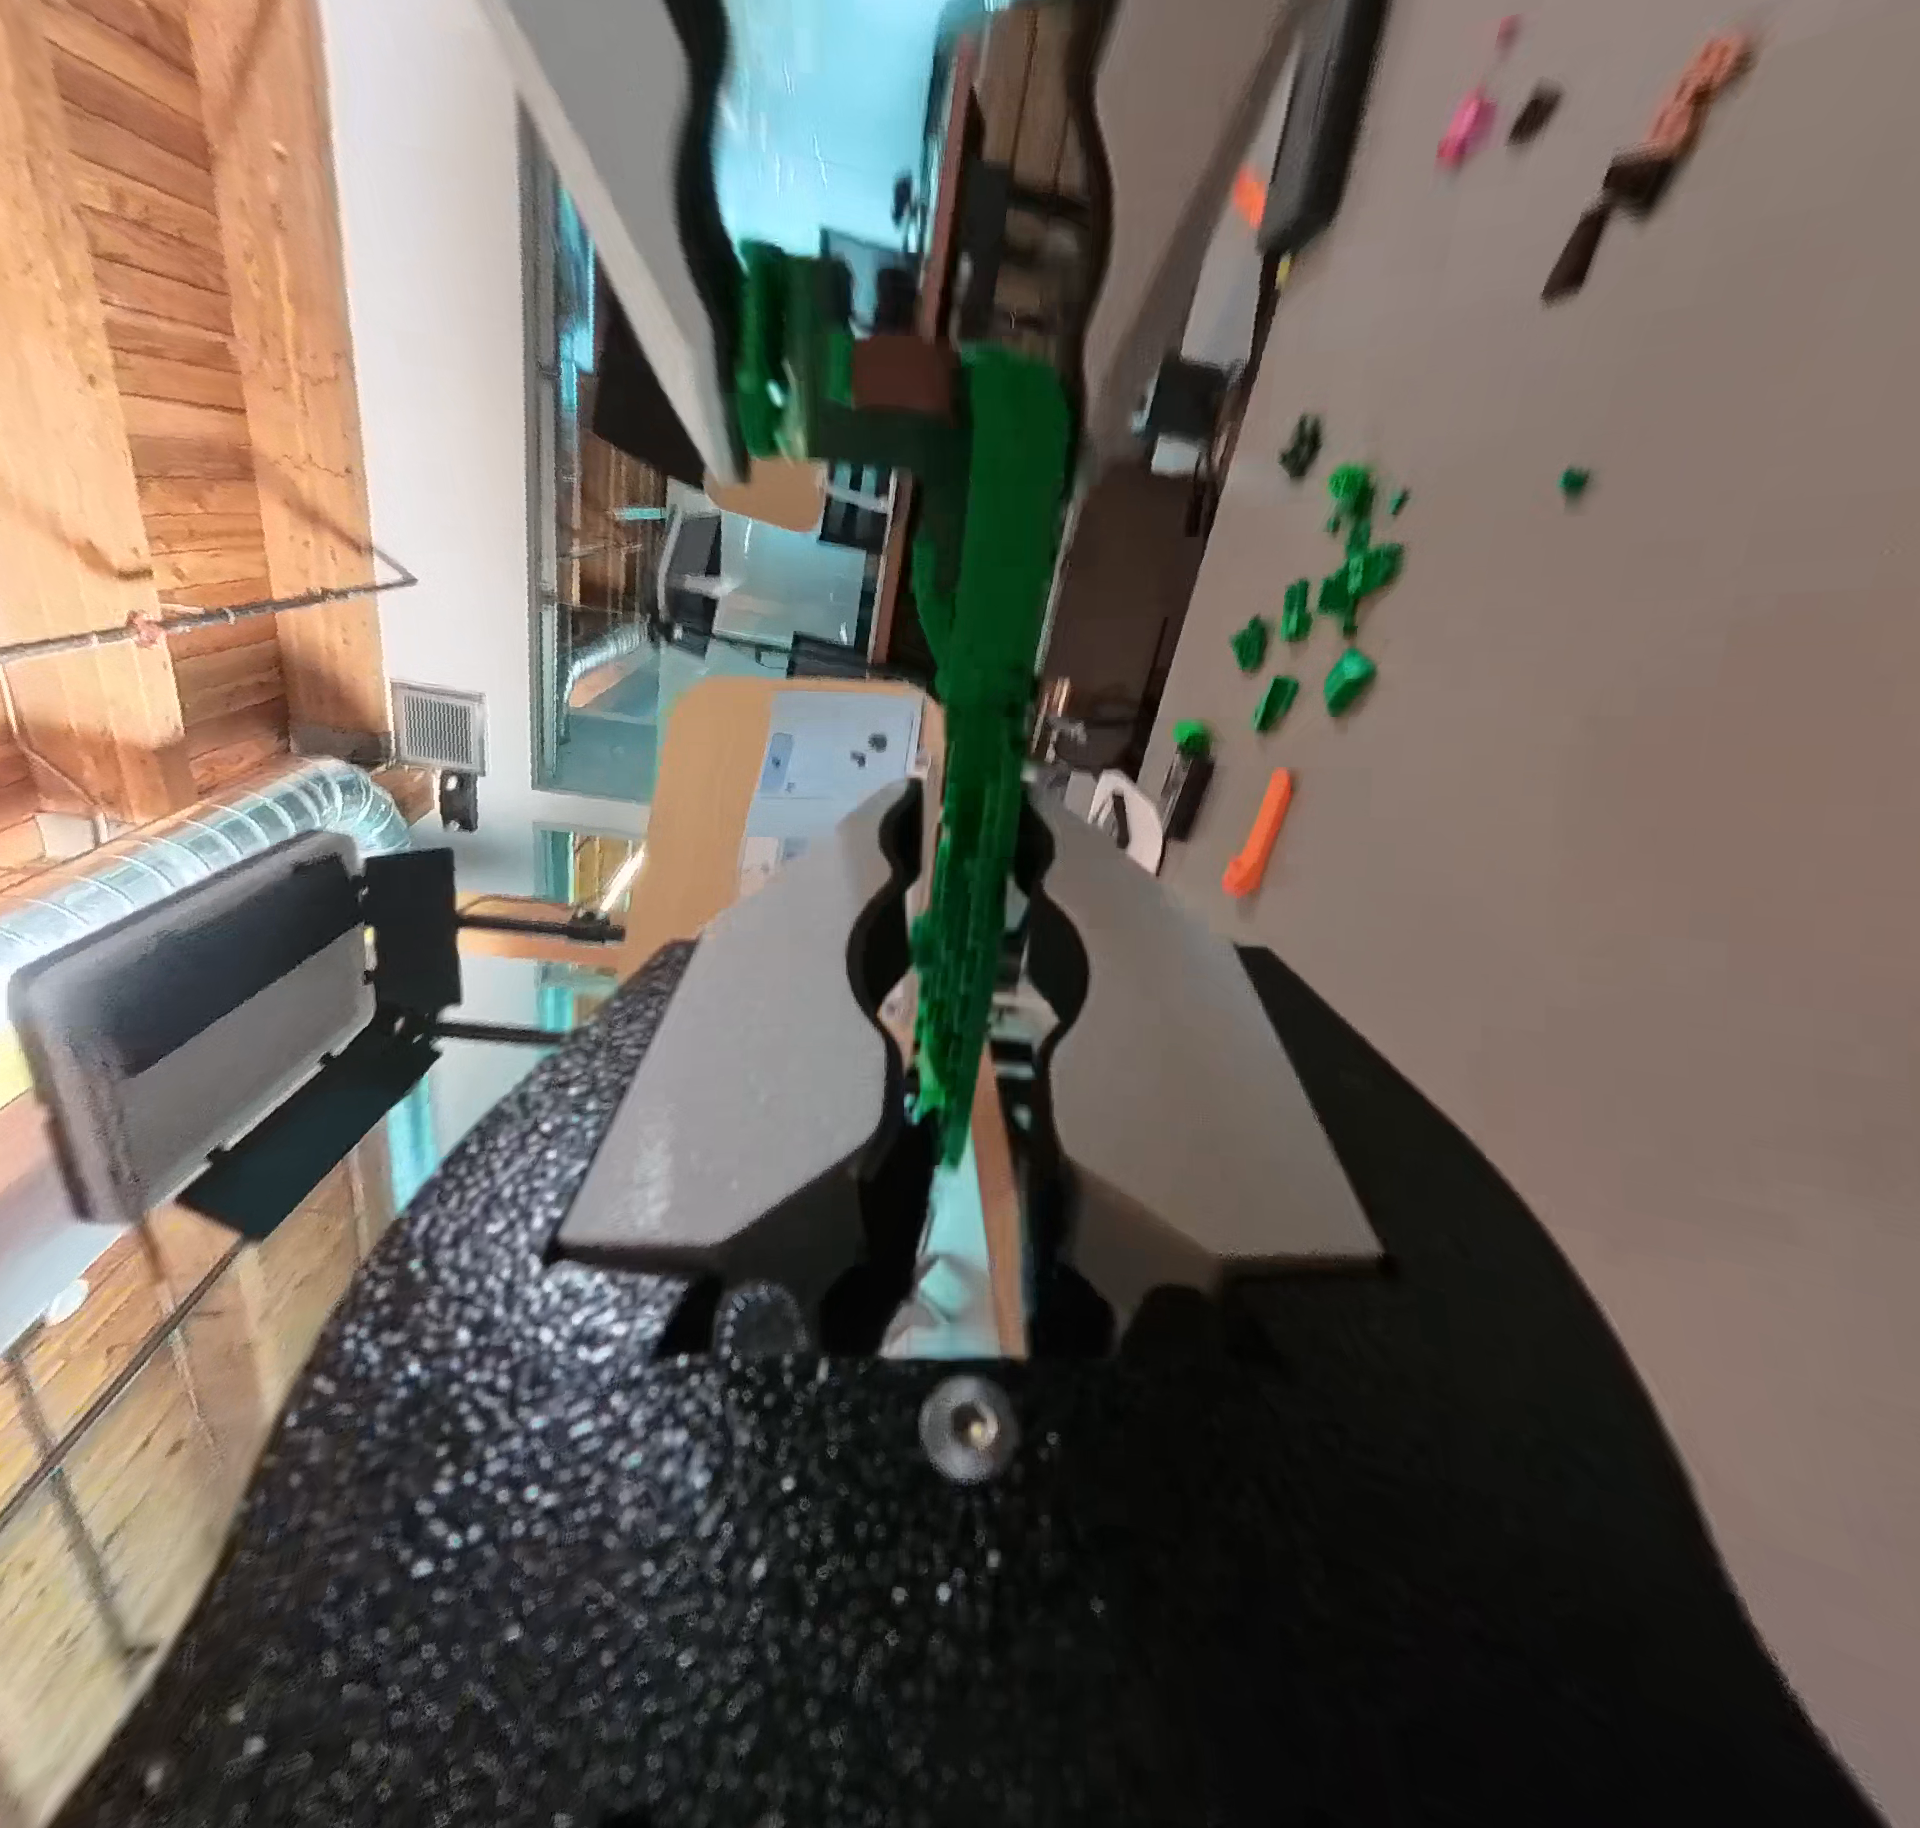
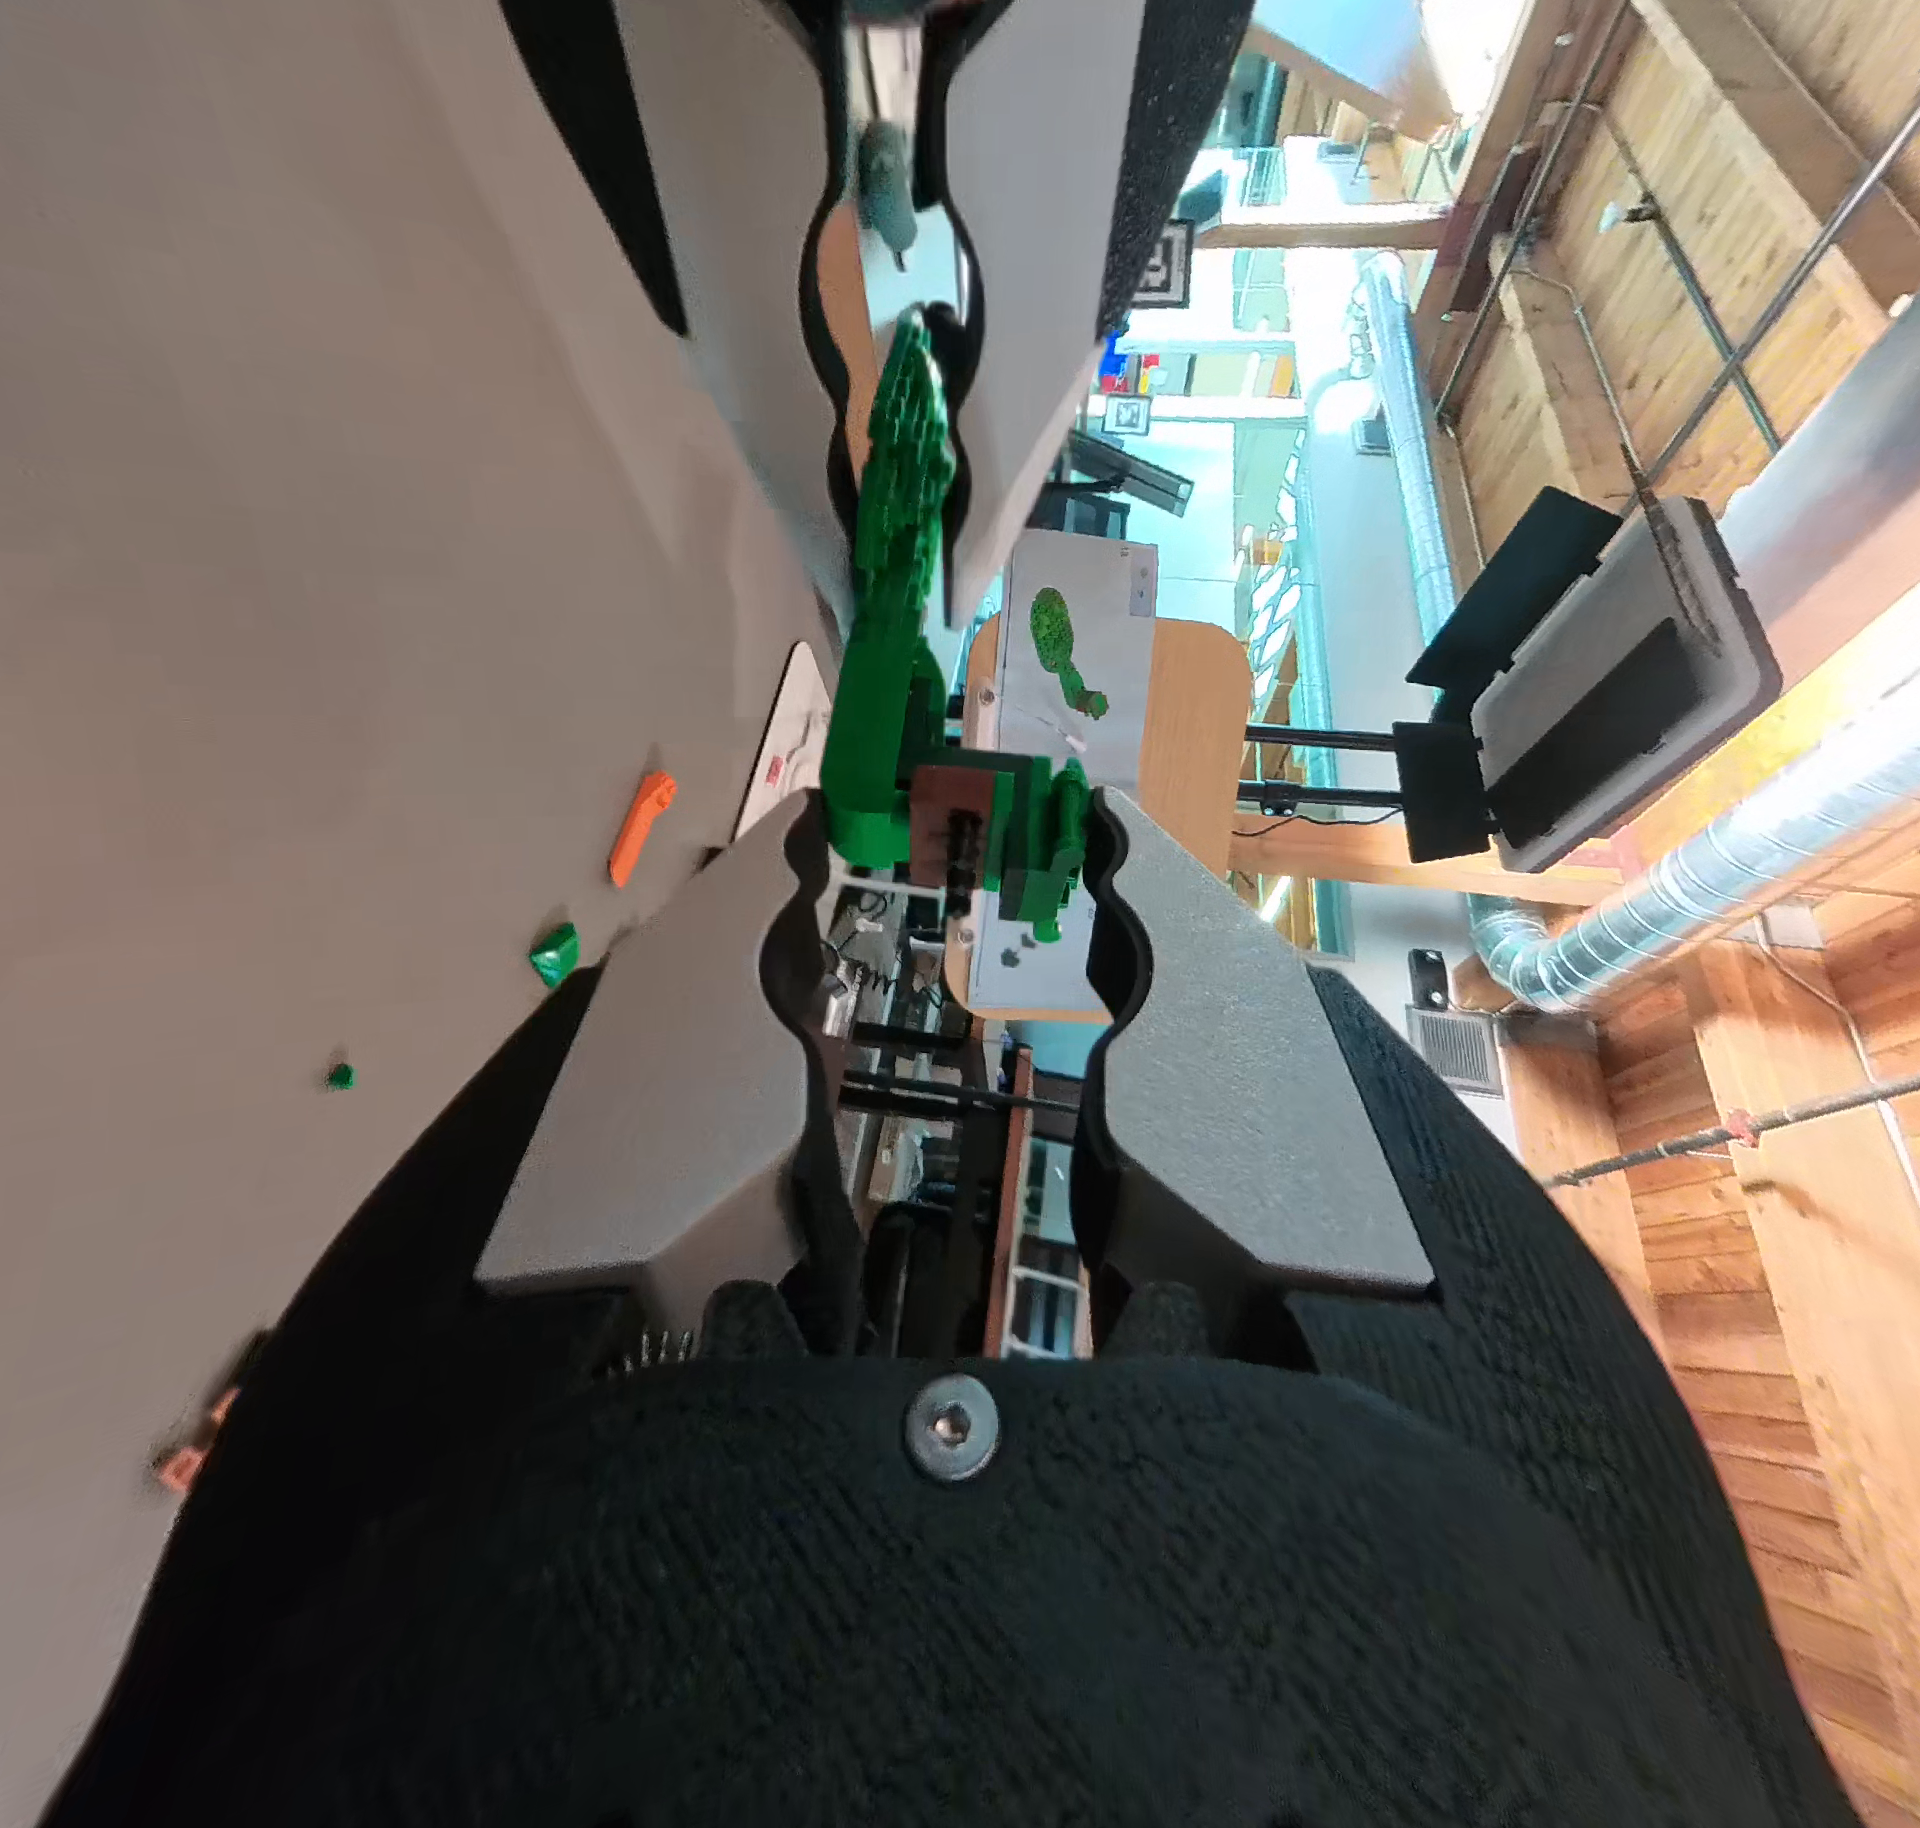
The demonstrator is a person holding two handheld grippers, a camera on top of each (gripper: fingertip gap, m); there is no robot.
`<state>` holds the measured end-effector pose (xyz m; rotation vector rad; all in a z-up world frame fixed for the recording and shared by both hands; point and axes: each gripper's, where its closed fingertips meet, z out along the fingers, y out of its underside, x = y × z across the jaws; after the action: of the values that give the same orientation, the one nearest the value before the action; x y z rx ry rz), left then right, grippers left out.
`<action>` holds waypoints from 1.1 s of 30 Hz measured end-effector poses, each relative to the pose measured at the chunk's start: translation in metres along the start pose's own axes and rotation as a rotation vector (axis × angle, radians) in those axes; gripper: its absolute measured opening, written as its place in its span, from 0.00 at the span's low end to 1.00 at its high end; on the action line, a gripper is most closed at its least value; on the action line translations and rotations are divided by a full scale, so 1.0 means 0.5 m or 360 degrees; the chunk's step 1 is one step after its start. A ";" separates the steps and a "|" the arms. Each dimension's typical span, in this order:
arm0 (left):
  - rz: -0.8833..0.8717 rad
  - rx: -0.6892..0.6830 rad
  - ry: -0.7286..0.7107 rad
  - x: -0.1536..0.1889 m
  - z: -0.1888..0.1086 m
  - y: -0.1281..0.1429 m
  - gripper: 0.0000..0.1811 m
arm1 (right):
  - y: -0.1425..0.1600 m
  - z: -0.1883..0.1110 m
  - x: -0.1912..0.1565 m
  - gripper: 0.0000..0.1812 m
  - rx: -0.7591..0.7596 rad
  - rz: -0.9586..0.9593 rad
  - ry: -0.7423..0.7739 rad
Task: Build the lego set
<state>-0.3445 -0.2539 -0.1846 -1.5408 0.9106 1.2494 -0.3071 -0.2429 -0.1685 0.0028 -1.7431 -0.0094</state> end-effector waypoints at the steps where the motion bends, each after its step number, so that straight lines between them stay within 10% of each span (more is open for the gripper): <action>1: -0.0032 0.0056 0.0000 -0.002 -0.003 -0.016 0.10 | -0.004 -0.001 0.000 0.26 0.0021 0.0019 0.0009; 33: 0.0352 0.0002 0.0124 0.046 0.024 -0.064 0.10 | 0.020 -0.012 -0.044 0.14 -0.0124 -0.0227 -0.0286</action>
<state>-0.3132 -0.2328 -0.2011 -1.5278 1.1575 1.3499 -0.2971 -0.2329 -0.1891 0.0711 -1.9182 -0.1871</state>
